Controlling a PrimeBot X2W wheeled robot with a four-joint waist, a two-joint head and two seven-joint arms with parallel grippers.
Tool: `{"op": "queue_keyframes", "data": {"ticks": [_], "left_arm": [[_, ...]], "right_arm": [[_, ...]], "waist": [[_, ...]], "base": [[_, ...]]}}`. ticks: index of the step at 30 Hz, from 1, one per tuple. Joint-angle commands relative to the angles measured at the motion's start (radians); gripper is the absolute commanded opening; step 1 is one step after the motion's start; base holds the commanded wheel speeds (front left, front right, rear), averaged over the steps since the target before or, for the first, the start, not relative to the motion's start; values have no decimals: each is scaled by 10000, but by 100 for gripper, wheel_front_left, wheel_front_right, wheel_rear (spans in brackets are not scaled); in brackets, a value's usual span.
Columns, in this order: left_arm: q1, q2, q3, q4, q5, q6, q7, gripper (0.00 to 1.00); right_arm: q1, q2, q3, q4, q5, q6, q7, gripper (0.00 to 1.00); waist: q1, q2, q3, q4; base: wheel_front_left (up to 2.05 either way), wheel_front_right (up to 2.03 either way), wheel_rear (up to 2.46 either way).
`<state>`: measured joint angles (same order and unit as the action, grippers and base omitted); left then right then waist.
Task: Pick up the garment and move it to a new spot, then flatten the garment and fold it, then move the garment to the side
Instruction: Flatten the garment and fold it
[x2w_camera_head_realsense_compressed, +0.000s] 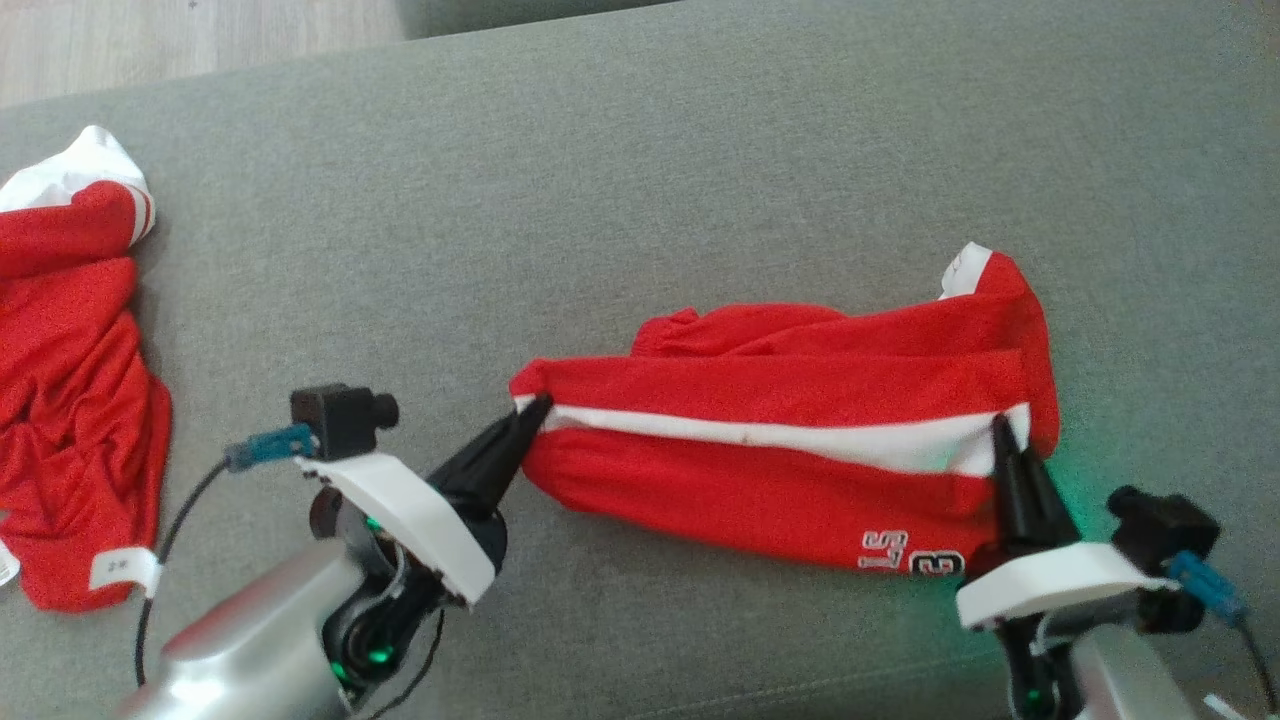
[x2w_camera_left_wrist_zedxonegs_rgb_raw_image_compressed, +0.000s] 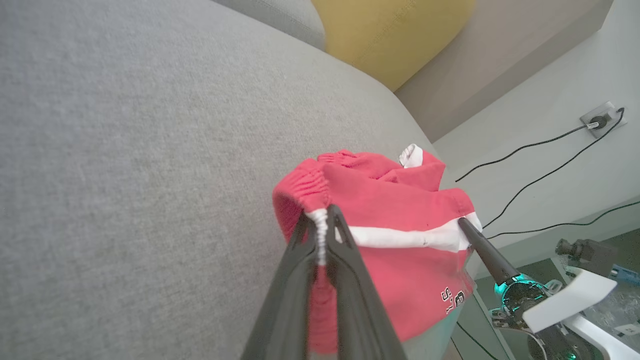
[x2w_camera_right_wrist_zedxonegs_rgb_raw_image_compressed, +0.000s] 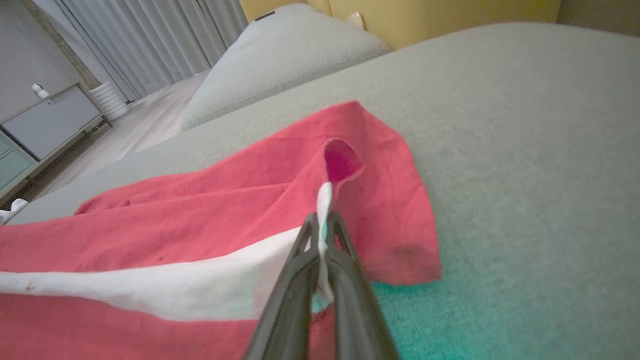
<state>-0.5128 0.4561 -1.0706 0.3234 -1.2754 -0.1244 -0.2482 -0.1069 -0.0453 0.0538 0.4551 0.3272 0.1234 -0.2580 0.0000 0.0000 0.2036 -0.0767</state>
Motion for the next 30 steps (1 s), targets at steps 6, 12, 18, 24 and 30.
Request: {"op": "queue_keyframes", "data": {"ticks": [6,12,18,24,30], "left_arm": [[-282,26,1601,-1332,-109,-63,-135,0],[-1970,-88,2477,-2529,-400,-63,-101,0],[-5387,-970,2656,-1729,-53,-63,314,0],[-8219,-1670,2499,-608,1040,-63,19,0],[-8044,-1719,1979,-335,1262,-63,-123,0]], "right_arm": [[-76,-49,-414,-1861,-245,73,-38,0],[-1781,-654,-584,-2948,-42,73,-38,0],[-5238,-1867,-655,-2358,42,73,-23,0],[-7805,-2454,-1078,-2004,-199,73,-32,0],[-7493,-2332,-1175,-2171,-403,73,-35,0]], "waist": [[0,0,52,3],[0,0,588,-165],[0,0,1672,-410],[0,0,2478,-614],[0,0,2666,-553]], "base": [[0,0,0],[0,0,0],[0,0,0],[0,0,0],[0,0,0]]}}
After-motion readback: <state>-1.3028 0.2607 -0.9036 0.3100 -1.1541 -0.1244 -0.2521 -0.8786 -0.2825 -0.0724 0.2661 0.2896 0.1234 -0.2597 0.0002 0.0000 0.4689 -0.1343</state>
